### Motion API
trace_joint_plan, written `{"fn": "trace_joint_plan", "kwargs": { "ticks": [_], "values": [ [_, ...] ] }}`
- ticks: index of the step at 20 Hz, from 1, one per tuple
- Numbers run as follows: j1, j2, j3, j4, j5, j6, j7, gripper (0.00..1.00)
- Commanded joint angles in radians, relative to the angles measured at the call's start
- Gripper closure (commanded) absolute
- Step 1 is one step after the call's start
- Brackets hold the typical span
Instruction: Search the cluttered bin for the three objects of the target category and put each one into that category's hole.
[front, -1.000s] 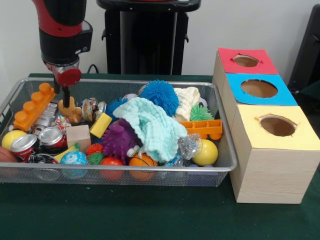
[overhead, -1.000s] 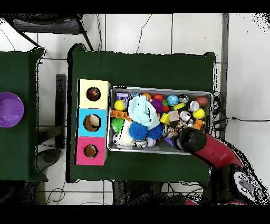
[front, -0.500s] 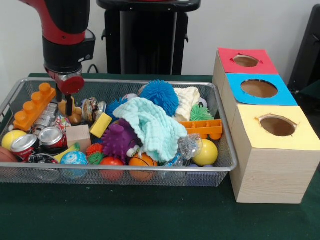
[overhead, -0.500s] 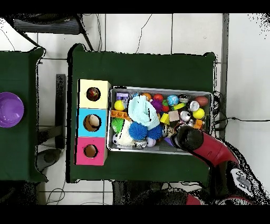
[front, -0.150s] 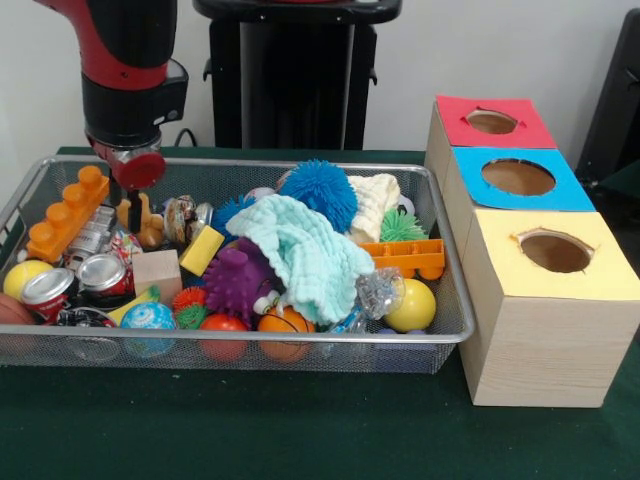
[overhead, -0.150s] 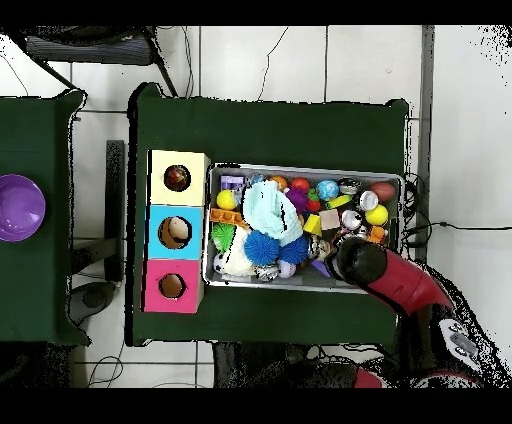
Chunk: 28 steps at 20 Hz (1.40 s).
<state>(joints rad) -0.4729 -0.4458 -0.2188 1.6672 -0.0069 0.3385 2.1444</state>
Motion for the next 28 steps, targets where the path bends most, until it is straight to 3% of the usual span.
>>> {"fn": "trace_joint_plan", "kwargs": {
  "ticks": [1, 16, 21, 28],
  "values": [
    [-0.032, 0.06, 0.101, -0.047, 0.01, -0.056, 0.083, 0.0],
    [-0.057, 0.186, 0.183, -0.128, 0.043, -0.212, 0.127, 0.0],
    [-0.06, 0.163, 0.175, -0.128, 0.041, -0.186, 0.116, 0.0],
    [-0.086, 0.165, 0.21, -0.107, 0.025, -0.246, 0.115, 0.0]
  ]
}}
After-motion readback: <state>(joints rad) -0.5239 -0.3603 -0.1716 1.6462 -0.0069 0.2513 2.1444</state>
